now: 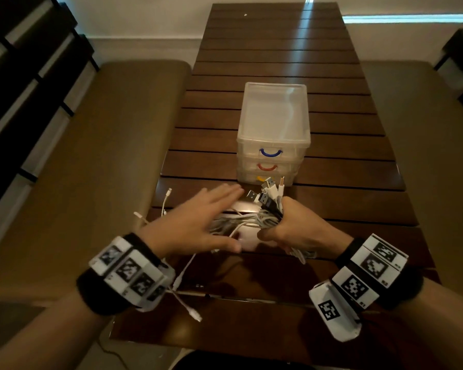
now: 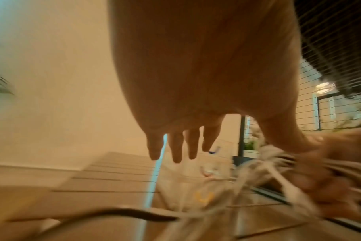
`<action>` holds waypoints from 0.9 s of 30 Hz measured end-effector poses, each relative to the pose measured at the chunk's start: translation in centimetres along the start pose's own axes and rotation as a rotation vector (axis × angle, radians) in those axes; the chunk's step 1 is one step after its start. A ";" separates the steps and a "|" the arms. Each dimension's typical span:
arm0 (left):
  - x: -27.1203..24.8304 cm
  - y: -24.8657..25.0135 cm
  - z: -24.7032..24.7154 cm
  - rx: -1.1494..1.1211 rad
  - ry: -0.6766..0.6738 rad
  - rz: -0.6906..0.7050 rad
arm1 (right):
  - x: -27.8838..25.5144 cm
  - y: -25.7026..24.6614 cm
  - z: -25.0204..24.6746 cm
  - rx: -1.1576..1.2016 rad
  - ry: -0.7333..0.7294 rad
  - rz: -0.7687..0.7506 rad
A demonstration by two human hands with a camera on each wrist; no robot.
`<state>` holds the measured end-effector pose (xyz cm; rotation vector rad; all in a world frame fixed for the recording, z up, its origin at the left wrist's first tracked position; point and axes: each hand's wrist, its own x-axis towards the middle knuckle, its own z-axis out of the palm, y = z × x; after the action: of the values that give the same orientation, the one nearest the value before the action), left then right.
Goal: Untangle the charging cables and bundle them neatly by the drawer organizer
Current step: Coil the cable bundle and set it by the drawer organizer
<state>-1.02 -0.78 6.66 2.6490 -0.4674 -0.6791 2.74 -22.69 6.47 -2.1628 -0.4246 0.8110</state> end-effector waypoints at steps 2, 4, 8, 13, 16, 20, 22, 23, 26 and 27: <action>1.4 1.3 1.3 0.000 -0.008 0.057 | 0.0 0.4 0.0 0.061 0.031 -0.027; 2.3 1.1 2.0 -0.062 0.070 0.091 | -0.3 0.7 -0.1 0.104 0.046 -0.032; 2.8 0.0 2.2 -0.187 0.127 0.063 | -0.6 1.3 0.2 0.228 0.067 -0.026; 3.5 0.7 3.3 -0.292 0.360 0.088 | 0.2 1.7 0.9 0.526 0.197 -0.022; 3.7 1.9 3.9 -0.553 0.478 0.073 | 0.3 1.7 0.9 0.693 0.230 -0.072; 3.5 4.2 4.4 -0.858 0.521 0.022 | 0.3 1.7 0.9 0.801 0.233 -0.124; 3.3 5.3 4.7 -0.995 0.506 0.022 | 0.6 2.0 1.0 0.795 0.272 -0.155; 3.3 5.7 4.9 -1.053 0.496 0.029 | 0.7 2.1 1.0 0.777 0.275 -0.176; 3.5 6.5 4.5 -1.103 0.471 0.006 | 0.7 2.3 0.9 0.797 0.211 -0.179; 3.6 6.6 4.3 -1.115 0.459 -0.007 | 0.7 2.4 1.0 0.845 0.167 -0.163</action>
<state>-1.68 -9.14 4.55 1.6407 0.0719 -0.1867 2.67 -23.37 3.88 -1.3707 -0.1244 0.5651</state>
